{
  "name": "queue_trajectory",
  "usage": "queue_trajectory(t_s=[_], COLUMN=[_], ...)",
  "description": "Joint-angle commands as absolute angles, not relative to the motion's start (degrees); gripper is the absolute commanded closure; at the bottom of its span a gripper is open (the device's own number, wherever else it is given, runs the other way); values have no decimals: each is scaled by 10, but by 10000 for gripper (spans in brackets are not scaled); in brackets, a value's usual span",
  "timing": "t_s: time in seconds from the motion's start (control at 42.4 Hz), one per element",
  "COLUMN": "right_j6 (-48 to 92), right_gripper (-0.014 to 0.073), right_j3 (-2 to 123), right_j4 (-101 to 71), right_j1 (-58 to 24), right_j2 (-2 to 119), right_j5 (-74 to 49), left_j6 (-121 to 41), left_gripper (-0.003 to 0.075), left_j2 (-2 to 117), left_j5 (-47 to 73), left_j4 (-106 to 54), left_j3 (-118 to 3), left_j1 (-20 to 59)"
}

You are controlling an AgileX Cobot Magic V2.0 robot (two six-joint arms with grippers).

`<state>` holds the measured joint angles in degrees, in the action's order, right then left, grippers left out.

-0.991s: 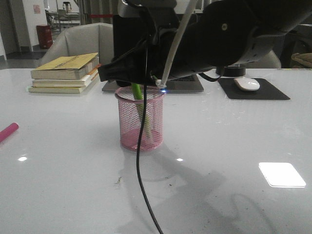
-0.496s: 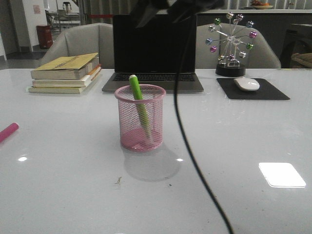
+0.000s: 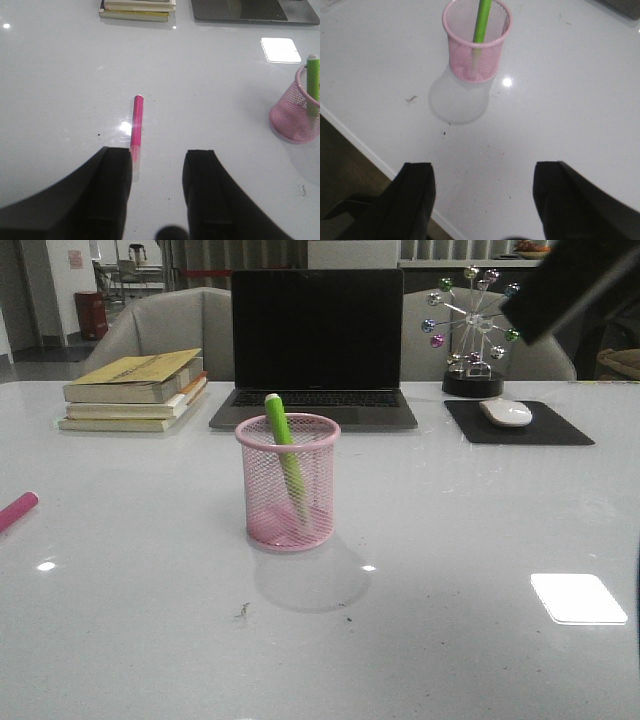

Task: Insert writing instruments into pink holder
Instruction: 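Open the right gripper and lift it away from the holder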

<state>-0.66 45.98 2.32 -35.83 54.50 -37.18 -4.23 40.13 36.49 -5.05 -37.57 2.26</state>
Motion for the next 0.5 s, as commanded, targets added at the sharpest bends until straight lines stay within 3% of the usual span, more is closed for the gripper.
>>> queue_trajectory(t_s=[0.0,0.26,0.472], right_j6=[0,0,0], right_gripper=[64,64,64], right_j3=[446,412,412], right_j4=[30,29,29], right_j1=[-355,-355,-355], right_j2=[500,458,460], right_j5=[-356,-360,-360], left_j6=[-38,-38,-38], left_gripper=[392,365,45], left_j2=[402,402,437], left_j5=[323,323,346], left_j4=[-57,-57,-52], left_j3=[-394,-394,-403], left_j1=[26,26,26])
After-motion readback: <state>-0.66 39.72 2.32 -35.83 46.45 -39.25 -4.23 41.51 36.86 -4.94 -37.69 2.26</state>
